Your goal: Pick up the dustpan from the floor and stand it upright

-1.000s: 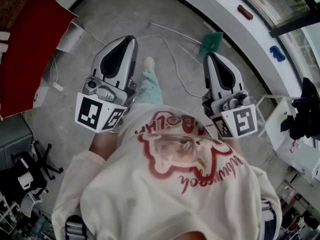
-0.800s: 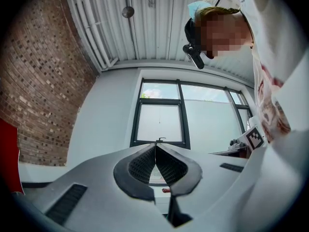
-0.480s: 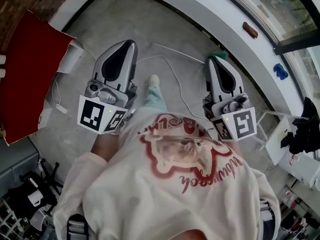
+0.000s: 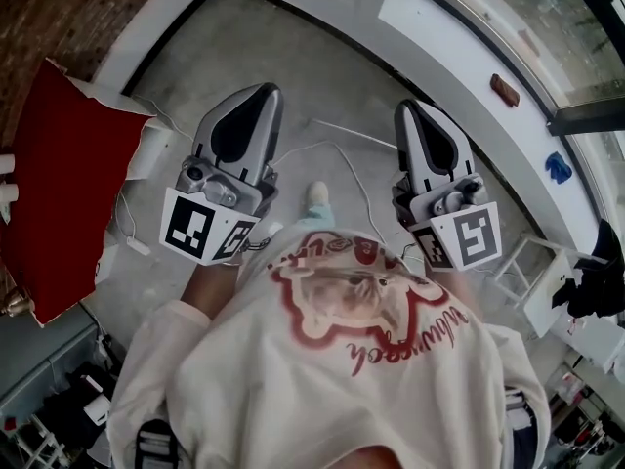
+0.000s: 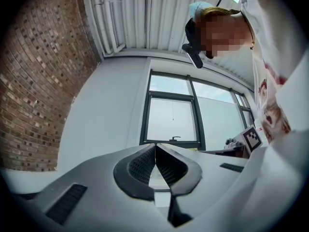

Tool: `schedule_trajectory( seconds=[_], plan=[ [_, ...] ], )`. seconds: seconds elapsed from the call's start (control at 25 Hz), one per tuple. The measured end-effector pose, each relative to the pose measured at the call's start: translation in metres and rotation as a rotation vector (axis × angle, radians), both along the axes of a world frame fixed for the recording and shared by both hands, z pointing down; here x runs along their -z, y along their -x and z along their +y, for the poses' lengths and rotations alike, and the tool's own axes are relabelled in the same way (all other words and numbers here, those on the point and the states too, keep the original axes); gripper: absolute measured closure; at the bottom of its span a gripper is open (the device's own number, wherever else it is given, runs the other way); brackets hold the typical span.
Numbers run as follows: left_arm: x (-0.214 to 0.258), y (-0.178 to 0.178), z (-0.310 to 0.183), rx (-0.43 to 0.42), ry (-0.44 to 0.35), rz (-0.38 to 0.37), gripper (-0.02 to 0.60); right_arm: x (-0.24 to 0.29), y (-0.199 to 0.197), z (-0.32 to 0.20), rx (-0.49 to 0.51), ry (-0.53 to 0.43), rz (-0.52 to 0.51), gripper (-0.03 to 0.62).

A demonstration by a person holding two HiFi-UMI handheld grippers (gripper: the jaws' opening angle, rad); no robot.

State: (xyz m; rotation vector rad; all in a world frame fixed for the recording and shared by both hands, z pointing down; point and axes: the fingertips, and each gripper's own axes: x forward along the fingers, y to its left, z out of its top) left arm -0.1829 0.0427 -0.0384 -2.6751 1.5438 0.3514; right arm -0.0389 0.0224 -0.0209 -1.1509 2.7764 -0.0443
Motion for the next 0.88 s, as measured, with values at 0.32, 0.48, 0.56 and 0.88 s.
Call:
schedule_trajectory(
  seconds=[0.32,0.48,0.56,0.88],
  plan=[
    [-0.015,0.011,-0.054,-0.044,0.028,-0.004,0.561,-0.011,0.014,-0.054,-0.040,0.044,0.019,0.569],
    [-0.029,0.012,-0.068,-0.033,0.062,-0.004,0.561,-0.014,0.019,-0.068,-0.011,0.059,0.036,0.569],
    [-0.033,0.013,-0.077,-0.014,0.078,0.014,0.561,-0.013,0.022,-0.074,0.013,0.054,0.041,0.569],
    [-0.033,0.012,-0.107,0.035,0.064,0.036,0.561,-0.040,0.032,-0.108,0.064,0.087,0.079,0.569]
  ],
)
